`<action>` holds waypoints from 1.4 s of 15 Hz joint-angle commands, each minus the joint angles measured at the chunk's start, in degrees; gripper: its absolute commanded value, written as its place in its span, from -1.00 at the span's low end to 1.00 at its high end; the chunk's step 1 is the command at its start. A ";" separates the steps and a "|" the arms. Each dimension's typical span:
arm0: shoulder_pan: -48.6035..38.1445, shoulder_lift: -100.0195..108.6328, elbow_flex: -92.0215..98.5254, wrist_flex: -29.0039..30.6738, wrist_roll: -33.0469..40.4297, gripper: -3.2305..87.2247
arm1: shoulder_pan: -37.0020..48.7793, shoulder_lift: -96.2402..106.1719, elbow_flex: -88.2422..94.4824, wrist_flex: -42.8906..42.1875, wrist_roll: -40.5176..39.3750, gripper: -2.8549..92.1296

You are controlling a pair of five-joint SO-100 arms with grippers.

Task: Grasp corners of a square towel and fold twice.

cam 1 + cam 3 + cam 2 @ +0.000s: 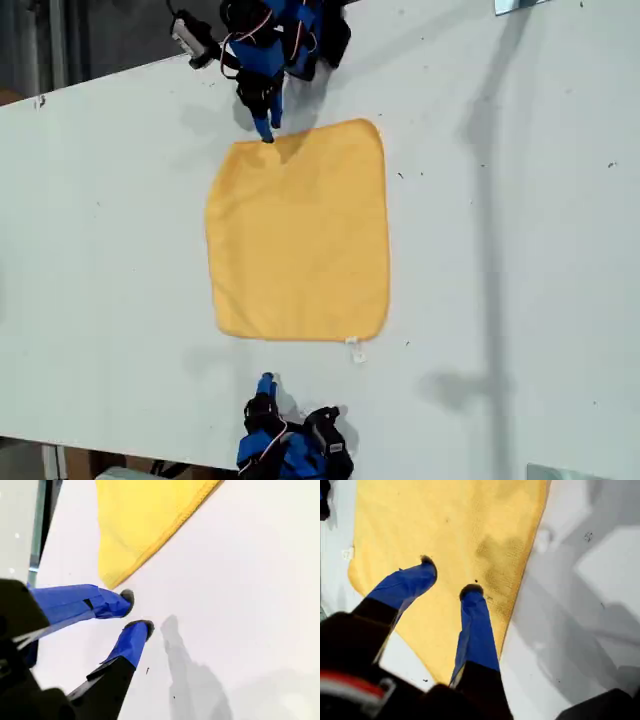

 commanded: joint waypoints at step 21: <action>14.68 0.09 0.26 -13.71 -4.66 -0.60 | -47.99 -59.41 -27.95 -5.45 -9.49 -0.39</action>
